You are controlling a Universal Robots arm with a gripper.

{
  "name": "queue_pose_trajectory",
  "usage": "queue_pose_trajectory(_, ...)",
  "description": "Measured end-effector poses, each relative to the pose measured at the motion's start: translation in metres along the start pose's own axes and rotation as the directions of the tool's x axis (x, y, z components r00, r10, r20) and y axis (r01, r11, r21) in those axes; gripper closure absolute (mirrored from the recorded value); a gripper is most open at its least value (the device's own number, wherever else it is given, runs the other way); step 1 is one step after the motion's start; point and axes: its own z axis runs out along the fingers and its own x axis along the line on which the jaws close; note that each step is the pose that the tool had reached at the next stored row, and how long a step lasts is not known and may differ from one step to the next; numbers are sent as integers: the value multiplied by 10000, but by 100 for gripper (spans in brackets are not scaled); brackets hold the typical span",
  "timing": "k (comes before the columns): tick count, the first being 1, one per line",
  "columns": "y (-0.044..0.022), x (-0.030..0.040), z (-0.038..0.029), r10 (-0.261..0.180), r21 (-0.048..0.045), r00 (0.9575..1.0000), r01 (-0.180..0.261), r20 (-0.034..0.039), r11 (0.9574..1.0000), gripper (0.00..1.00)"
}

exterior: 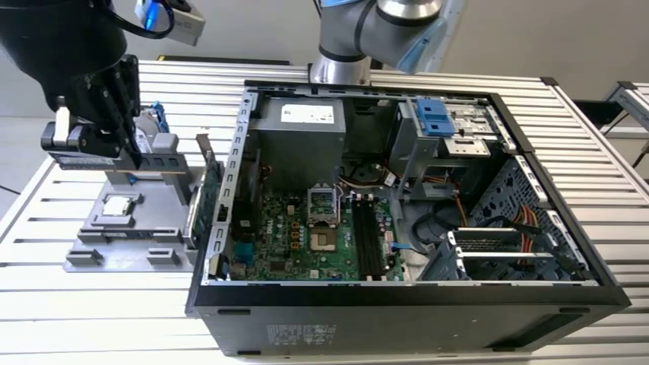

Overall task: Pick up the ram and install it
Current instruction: 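Pick up the ram and move it above insertion slot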

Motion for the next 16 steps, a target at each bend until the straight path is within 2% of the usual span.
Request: queue_pose_trajectory(16,-143,-3,-4,0,1,10000,0,1,10000,100)
